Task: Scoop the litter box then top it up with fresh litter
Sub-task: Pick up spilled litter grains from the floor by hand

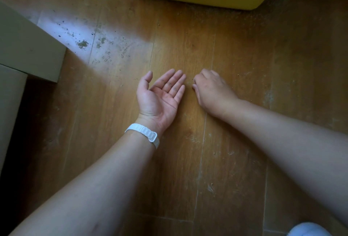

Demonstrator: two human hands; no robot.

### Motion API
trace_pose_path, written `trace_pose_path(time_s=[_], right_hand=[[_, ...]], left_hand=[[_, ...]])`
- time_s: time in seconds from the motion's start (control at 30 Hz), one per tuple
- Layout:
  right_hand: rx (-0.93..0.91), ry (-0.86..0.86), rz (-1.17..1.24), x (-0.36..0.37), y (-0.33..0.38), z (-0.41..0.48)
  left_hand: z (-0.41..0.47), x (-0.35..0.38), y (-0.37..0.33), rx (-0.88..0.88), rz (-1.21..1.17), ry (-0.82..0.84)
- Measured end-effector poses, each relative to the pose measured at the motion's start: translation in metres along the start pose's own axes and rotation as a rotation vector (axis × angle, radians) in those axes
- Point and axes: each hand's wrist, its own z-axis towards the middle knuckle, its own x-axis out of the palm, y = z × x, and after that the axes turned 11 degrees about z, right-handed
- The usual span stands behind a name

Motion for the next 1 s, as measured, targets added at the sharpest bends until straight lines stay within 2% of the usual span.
trace_pose_path(time_s=[0.3, 0.53, 0.77, 0.93, 1.0], right_hand=[[0.133, -0.015, 0.07, -0.002, 0.008, -0.001], [-0.019, -0.076, 0.302, -0.002, 0.047, -0.033], [-0.07, -0.074, 0.393, 0.006, 0.048, -0.044], [0.096, -0.223, 0.318, -0.004, 0.013, -0.037], [0.179, -0.209, 0.286, -0.008, -0.004, -0.03]], left_hand=[[-0.003, -0.004, -0.001, 0.018, 0.014, -0.039], [-0.008, 0.002, 0.008, -0.029, 0.012, -0.029], [-0.013, -0.001, 0.011, -0.075, 0.011, -0.013], [-0.012, -0.011, 0.004, -0.058, 0.002, -0.039], [-0.013, -0.014, 0.001, -0.055, 0.002, -0.041]])
